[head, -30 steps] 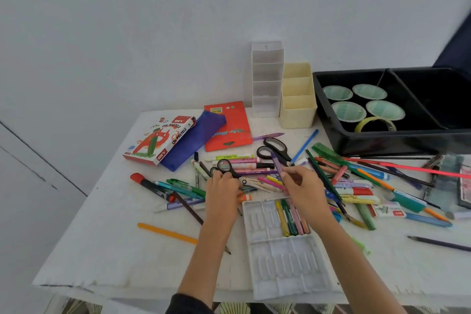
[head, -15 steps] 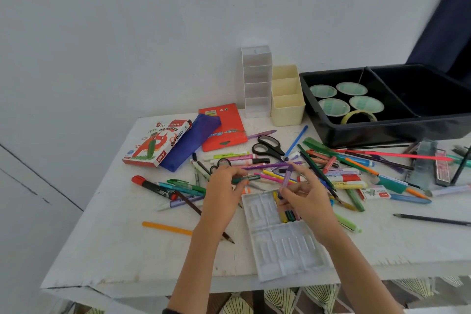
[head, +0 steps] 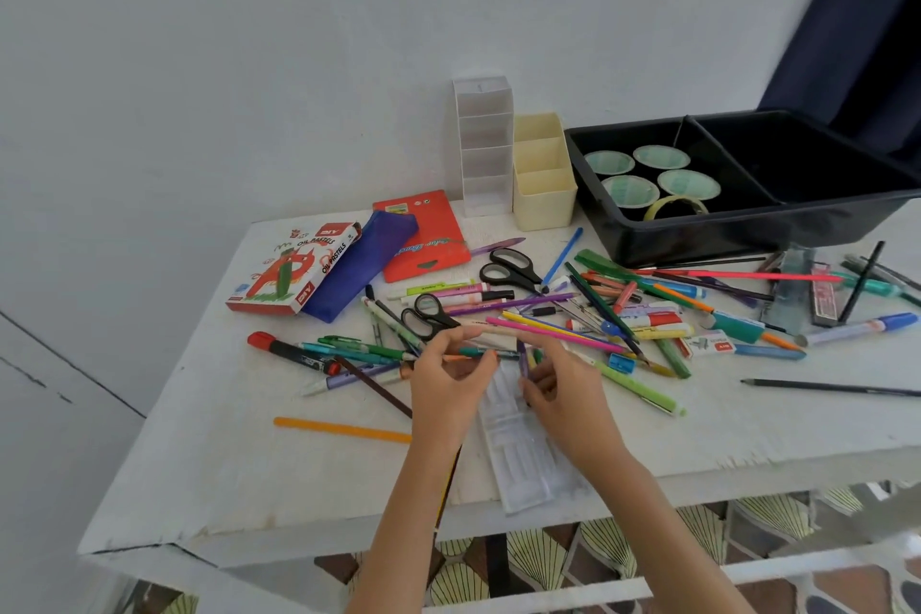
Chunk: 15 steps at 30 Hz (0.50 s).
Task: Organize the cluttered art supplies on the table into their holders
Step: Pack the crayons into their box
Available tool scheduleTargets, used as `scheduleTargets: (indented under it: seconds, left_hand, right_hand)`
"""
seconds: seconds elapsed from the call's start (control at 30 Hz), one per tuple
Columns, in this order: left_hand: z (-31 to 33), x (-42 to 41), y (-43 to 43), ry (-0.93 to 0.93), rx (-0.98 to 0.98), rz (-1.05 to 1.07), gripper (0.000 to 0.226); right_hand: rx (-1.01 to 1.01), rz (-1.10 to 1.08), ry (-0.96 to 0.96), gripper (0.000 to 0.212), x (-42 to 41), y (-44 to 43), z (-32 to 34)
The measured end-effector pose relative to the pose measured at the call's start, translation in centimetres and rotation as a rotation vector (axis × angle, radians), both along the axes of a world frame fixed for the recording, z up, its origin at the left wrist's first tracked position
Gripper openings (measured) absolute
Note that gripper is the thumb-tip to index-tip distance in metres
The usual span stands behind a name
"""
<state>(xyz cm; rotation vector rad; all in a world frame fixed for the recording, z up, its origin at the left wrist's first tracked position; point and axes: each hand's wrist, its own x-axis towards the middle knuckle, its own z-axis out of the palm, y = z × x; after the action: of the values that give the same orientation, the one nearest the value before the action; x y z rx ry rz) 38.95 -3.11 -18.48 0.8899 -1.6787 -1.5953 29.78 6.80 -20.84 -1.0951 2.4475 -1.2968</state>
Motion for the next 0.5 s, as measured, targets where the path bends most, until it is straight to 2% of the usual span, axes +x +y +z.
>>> scheduleTargets:
  seconds: [0.13, 0.3, 0.5]
  left_hand:
    - [-0.9, 0.2, 0.9, 0.007, 0.055, 0.063, 0.02]
    - [-0.9, 0.7, 0.8, 0.028, 0.022, 0.096, 0.01]
    - [-0.6, 1.5, -0.5, 0.086, 0.077, 0.142, 0.016]
  right_hand:
    - [0.049, -0.016, 0.173, 0.047, 0.7, -0.2, -1.0]
    - [0.109, -0.05, 0.201, 0.036, 1.0, -0.5, -1.6]
    - [0.09, -0.114, 0.285, 0.018, 1.7, -1.0, -2.5]
